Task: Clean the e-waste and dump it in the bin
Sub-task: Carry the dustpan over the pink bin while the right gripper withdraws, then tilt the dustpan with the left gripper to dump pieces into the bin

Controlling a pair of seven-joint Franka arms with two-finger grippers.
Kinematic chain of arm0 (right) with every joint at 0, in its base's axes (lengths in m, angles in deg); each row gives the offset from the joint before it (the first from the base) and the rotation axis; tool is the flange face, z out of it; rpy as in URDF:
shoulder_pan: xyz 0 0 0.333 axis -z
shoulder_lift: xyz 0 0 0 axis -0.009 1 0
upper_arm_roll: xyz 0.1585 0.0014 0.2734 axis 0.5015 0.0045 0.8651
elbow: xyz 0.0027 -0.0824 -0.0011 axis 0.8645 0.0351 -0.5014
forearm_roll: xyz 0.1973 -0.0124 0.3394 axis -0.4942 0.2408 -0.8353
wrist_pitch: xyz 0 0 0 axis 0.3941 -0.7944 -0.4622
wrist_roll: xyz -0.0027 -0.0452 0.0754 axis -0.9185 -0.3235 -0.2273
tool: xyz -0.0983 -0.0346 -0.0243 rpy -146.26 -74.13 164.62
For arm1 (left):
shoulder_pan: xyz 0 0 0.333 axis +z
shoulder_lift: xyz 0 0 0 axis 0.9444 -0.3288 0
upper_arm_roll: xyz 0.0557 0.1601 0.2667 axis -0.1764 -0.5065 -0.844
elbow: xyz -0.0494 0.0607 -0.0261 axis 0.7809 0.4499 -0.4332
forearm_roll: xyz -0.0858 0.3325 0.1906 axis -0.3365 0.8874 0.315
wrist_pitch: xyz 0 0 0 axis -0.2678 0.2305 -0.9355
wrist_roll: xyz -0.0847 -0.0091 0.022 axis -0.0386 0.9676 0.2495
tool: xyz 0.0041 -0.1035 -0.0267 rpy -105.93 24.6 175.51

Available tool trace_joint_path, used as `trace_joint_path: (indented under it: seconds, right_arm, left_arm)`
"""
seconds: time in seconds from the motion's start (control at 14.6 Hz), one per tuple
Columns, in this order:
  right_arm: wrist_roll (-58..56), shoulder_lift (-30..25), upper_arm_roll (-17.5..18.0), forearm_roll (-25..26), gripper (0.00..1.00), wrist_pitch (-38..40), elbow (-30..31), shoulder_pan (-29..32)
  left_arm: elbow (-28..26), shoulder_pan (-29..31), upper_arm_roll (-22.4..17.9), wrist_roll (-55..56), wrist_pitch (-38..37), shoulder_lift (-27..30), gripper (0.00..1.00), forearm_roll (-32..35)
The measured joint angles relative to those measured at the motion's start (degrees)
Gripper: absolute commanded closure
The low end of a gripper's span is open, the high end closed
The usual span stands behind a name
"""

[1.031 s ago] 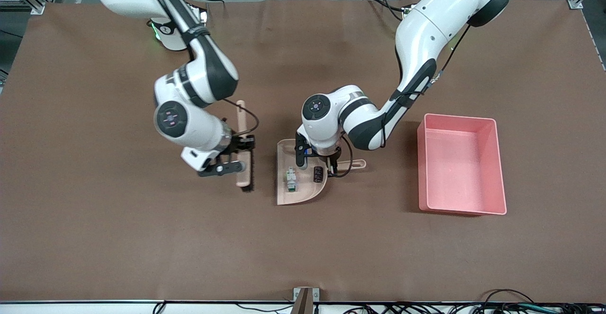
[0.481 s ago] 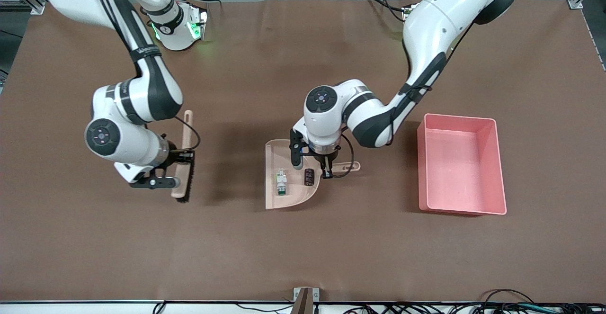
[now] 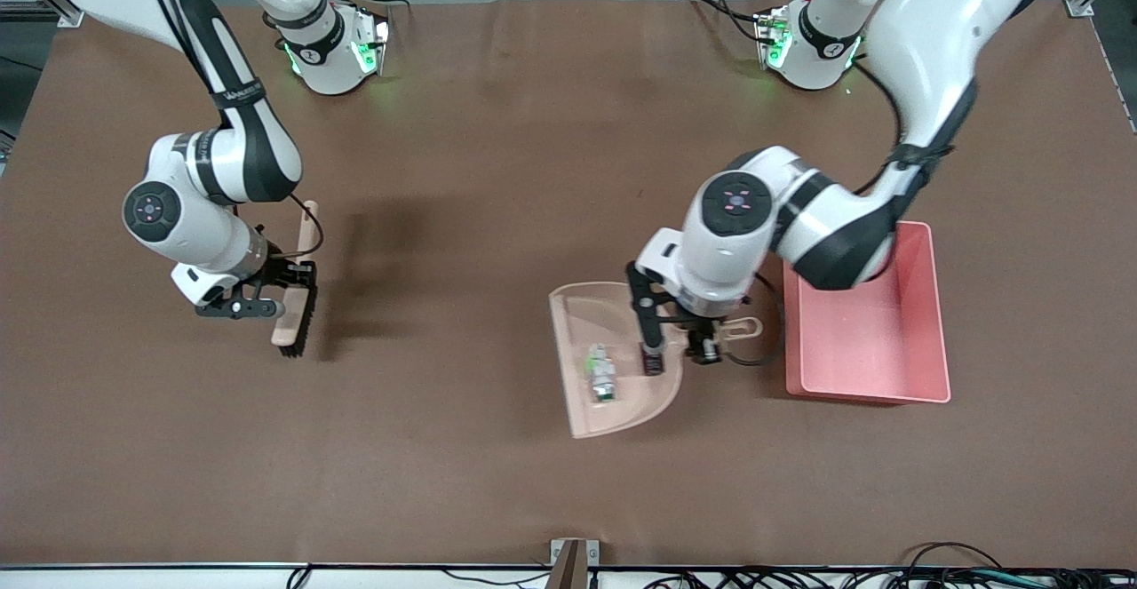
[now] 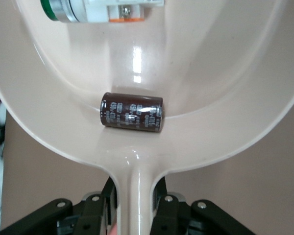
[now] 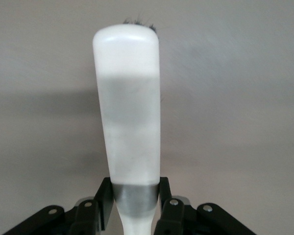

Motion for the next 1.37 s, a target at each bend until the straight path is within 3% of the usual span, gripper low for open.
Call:
trace_joint_path:
  seconds: [0.34, 0.62, 0.69, 0.89, 1.03, 1.1, 1.37]
  right_arm:
    - [-3.0, 0.8, 0.0, 0.1, 0.96, 0.2, 1.6, 5.6]
    - [-3.1, 3.2, 0.0, 0.1, 0.89, 0.1, 1.7, 6.5]
    - [-3.1, 3.5, 0.1, 0.1, 0.83, 0.0, 1.7, 6.6]
    - [-3.3, 3.6, 0.1, 0.1, 0.53, 0.0, 1.5, 6.6]
    - [-4.7, 3.6, 0.1, 0.1, 0.23, -0.2, 1.2, 6.6]
    - [-5.2, 3.6, 0.1, 0.1, 0.0, -0.2, 0.8, 6.9]
    - [-6.2, 3.3, 0.1, 0.1, 0.0, 0.6, -1.1, 7.7]
  left_arm:
    - [-6.5, 14.3, 3.9, -6.3, -1.7, 8.8, 0.97, 0.0]
    - [-11.7, 31.7, 10.5, -18.3, -1.7, 11.4, 0.99, 0.1]
    - [-13.0, 35.8, 11.3, -22.1, -0.9, 11.4, 1.0, 0.1]
    - [-16.9, 45.1, 11.6, -32.5, 3.6, 11.4, 1.0, 0.6]
    - [-19.4, 48.9, 11.7, -35.7, 5.4, 11.4, 1.0, 5.2]
    - [-20.5, 49.7, 11.7, -35.9, 5.6, 11.4, 1.0, 8.0]
    - [-24.1, 50.1, 11.8, -35.3, 5.5, 11.4, 1.0, 17.6]
